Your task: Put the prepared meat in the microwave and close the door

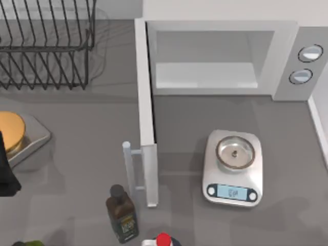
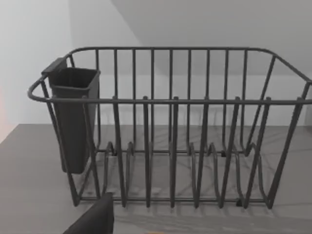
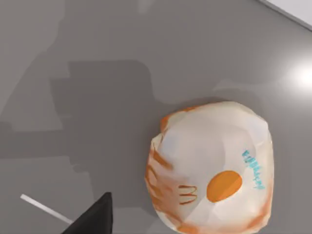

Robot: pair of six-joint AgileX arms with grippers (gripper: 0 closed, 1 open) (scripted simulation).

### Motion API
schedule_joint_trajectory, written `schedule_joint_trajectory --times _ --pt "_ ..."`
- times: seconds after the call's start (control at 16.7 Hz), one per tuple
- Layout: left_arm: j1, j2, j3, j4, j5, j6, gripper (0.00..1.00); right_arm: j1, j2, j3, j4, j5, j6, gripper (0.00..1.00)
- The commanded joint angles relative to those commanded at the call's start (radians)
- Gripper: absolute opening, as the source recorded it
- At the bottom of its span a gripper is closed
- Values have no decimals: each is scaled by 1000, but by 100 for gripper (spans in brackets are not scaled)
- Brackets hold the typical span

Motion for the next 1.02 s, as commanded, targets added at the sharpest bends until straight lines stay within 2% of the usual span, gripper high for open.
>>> schedule_joint_trajectory --times 0.3,0.66,0.84,1.02 --pt "0 0 0 0 0 0 100 -29 183 116 -127 -1 -101 100" --pt "0 0 0 0 0 0 100 -27 191 118 -129 -1 -105 100" --pt "0 0 0 0 0 0 100 -28 229 82 -61 -1 -103 100" --pt "0 0 0 0 0 0 100 -28 299 15 85 -1 -102 100"
